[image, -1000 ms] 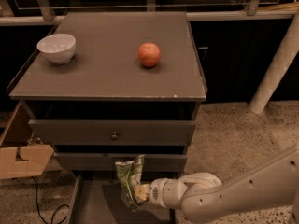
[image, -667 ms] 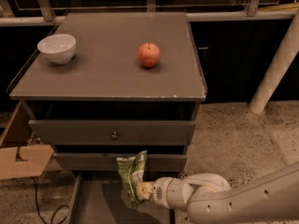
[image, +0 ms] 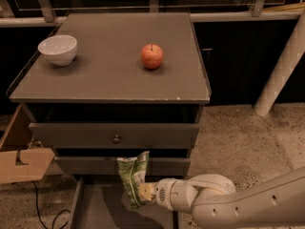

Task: Pick green jalapeno chip bag from bottom drawer and place on counter

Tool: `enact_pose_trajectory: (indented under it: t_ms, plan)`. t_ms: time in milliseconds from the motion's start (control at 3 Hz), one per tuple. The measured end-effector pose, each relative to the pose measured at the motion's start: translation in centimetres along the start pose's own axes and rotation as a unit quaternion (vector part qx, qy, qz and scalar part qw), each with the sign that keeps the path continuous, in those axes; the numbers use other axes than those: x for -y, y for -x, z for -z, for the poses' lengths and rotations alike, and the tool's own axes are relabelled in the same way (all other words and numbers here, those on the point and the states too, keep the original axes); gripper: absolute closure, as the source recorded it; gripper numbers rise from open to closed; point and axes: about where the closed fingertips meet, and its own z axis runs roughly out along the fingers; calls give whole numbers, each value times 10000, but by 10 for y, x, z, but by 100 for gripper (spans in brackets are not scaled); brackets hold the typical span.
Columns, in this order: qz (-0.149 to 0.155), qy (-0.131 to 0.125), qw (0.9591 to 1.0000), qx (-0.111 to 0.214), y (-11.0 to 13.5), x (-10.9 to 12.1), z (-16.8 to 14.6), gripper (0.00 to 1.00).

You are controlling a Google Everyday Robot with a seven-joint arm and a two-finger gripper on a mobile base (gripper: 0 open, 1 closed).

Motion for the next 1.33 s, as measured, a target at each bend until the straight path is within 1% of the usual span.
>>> enact_pose_trajectory:
  t_ms: [333, 667, 1000, 1333]
  plan:
    - [197, 20, 9996, 187, 24, -17, 24, 100]
    - [448, -23, 9981, 415, 48, -31, 49, 100]
    - [715, -16, 9953, 658, 72, -43, 68, 100]
    - [746, -18, 9950, 668, 73, -44, 70, 100]
